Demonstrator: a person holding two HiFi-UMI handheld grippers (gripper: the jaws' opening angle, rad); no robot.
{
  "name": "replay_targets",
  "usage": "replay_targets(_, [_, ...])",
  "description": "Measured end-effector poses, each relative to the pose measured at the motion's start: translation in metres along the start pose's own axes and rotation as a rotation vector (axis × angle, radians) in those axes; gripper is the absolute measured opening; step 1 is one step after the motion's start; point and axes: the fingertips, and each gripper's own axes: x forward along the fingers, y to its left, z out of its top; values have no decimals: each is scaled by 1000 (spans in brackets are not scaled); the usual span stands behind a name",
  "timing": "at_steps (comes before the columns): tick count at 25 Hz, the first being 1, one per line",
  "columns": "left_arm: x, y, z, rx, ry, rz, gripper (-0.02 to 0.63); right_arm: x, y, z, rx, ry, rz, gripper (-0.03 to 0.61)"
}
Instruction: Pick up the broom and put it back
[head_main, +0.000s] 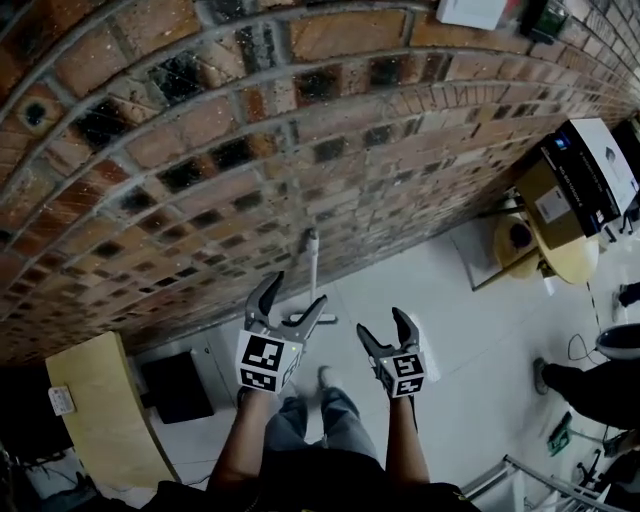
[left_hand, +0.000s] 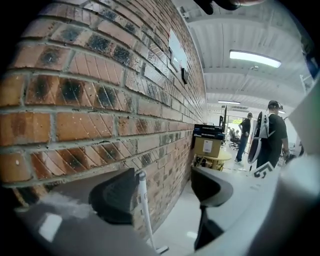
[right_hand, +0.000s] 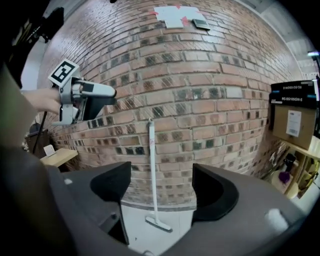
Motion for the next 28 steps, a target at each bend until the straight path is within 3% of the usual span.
replay_targets(7, [-22, 38, -19, -42, 26, 75, 356, 118, 26, -19, 11, 80, 96, 373])
replay_targets(16, [-72, 85, -42, -98, 56, 213, 356, 234, 43, 4, 37, 114, 168, 323])
replay_targets(20, [-93, 100, -48, -127, 50, 260, 356, 255, 42, 10, -5, 125, 133, 263])
replay_targets(22, [-102, 105, -49, -143, 41, 276, 356, 254, 40, 12, -40, 134, 92, 101])
replay_targets(28, [-121, 112, -42, -147, 7, 294, 356, 217, 56, 2, -117, 179, 81, 94])
